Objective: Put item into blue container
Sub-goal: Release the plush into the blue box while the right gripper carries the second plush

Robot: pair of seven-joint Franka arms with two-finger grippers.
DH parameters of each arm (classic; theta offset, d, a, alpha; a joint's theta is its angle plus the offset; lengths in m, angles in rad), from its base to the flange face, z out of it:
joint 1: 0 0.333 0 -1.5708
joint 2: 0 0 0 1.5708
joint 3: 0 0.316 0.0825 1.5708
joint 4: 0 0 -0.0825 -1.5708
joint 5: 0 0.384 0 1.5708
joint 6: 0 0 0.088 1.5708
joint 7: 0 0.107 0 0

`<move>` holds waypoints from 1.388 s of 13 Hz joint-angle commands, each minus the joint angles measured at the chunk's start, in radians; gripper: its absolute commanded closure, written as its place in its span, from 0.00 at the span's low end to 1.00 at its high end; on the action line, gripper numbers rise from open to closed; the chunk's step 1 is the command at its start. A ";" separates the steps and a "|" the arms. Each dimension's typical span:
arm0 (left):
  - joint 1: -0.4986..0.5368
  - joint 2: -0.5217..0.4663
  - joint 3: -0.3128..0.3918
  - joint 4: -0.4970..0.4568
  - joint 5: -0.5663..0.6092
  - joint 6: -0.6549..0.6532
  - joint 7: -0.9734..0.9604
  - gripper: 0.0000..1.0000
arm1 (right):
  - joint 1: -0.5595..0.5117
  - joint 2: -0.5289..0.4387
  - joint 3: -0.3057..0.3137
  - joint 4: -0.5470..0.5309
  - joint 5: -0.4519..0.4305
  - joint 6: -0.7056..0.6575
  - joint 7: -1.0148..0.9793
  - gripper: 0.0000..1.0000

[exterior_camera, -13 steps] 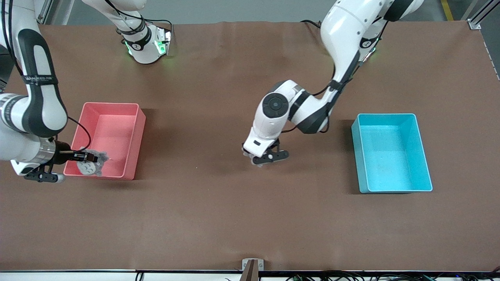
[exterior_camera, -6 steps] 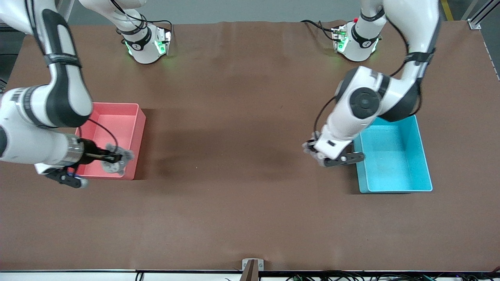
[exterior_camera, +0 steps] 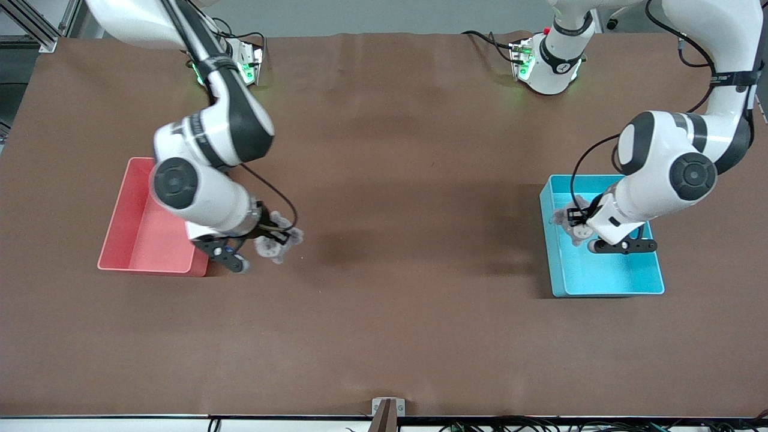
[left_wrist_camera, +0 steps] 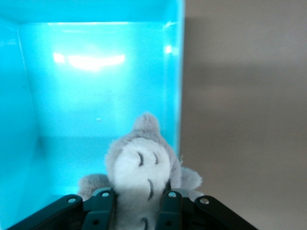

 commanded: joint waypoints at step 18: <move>0.155 0.162 -0.019 -0.003 0.111 0.089 0.144 0.00 | 0.333 0.393 -0.015 0.217 -0.177 0.268 0.633 0.00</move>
